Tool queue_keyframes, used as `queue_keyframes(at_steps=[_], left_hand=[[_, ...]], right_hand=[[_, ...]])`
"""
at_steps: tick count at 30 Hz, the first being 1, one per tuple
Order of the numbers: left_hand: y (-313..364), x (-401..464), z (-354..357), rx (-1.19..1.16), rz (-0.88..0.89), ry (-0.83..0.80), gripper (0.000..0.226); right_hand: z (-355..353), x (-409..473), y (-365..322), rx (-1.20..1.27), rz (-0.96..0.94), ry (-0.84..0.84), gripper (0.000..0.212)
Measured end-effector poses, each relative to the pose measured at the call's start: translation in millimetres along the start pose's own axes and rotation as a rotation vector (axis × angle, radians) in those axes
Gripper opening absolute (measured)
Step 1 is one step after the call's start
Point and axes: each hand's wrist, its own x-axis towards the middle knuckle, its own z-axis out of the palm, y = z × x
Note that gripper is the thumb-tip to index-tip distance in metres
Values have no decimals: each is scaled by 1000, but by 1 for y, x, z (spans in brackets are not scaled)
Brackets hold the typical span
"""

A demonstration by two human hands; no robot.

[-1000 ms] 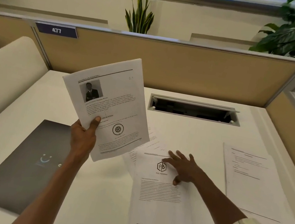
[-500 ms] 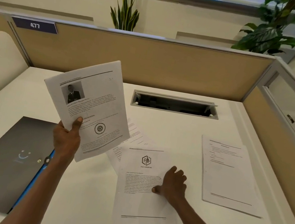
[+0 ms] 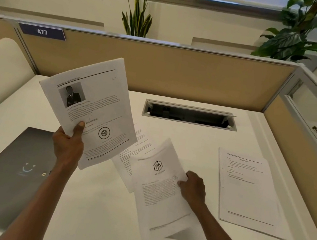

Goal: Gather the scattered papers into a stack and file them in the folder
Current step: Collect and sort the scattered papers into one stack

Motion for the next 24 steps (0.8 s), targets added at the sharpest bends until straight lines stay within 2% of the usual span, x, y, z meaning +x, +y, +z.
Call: queue_keyframes(at_steps=[2,6,8,13,17,24], left_hand=[[2,5,0,-12,-6,4,22],[3,17,-1,-9,-22,5,22],[4,24,-2,-18,-30,16,20],[0,41,-2,-19,-36,15,20],[-10,53,-3,-18,-53,20,23],[-37,68,0,-44,-98,34,19]], right_hand=[[-12,12,-16,70,-67,18,18],[-24,41,-55,125,-126,-16,27],[-20,56,-71,123,-131,-47,25],[9,84,-104,110,-141,-133,37],[38,100,-116,36,-154,-178,40],[71,106,-119,-257,-178,-102,42]])
